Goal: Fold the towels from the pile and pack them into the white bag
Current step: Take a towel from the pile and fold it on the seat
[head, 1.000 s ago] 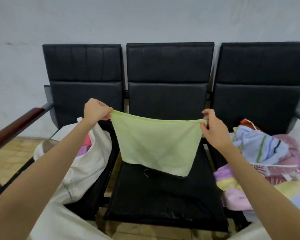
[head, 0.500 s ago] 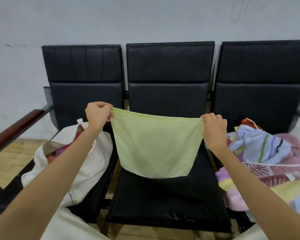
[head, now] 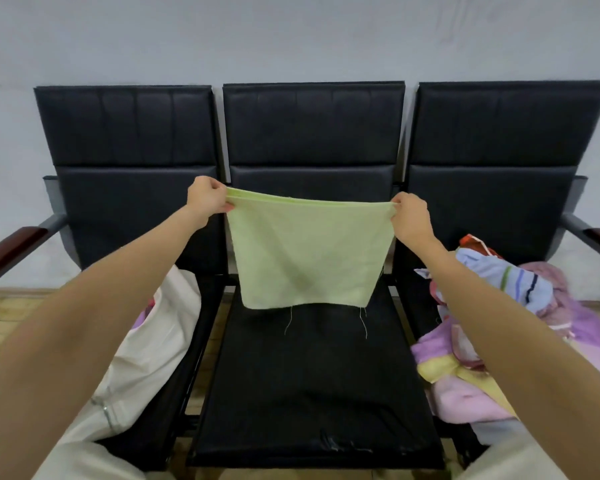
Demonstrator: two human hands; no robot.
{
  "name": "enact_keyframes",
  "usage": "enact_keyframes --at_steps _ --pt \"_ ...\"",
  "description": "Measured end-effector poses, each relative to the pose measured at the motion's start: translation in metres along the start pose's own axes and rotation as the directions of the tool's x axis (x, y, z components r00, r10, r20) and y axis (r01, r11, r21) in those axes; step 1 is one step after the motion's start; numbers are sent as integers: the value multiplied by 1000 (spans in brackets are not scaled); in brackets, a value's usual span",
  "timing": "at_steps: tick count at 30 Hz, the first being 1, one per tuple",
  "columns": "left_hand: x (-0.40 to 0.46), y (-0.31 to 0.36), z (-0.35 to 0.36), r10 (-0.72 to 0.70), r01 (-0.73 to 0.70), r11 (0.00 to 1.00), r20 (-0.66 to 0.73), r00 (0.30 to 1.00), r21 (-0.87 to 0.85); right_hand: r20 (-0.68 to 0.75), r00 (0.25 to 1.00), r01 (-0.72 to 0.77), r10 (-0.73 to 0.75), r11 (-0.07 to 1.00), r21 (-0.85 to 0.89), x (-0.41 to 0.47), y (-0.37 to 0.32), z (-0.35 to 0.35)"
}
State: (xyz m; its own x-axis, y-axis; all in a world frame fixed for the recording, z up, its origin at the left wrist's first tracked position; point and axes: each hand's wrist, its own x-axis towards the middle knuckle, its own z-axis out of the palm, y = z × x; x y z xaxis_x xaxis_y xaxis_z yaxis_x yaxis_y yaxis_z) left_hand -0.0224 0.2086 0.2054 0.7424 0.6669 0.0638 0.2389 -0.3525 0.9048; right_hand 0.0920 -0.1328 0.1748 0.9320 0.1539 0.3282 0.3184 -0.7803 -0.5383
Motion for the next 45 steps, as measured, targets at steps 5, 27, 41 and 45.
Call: enact_keyframes --at_steps 5,27,41,45 --pt "-7 -7 15 57 -61 996 -68 996 -64 -77 995 60 -59 998 1 -4 6 -4" --pt "-200 -294 24 -112 -117 844 385 916 523 553 824 -124 121 992 -33 -248 119 128" --pt "-269 -269 141 206 -524 759 621 756 387 592 729 -611 343 716 337 -270 140 132" --pt "-276 -250 192 270 -609 756 733 625 241 612 703 -656 361 661 363 -270 139 129"
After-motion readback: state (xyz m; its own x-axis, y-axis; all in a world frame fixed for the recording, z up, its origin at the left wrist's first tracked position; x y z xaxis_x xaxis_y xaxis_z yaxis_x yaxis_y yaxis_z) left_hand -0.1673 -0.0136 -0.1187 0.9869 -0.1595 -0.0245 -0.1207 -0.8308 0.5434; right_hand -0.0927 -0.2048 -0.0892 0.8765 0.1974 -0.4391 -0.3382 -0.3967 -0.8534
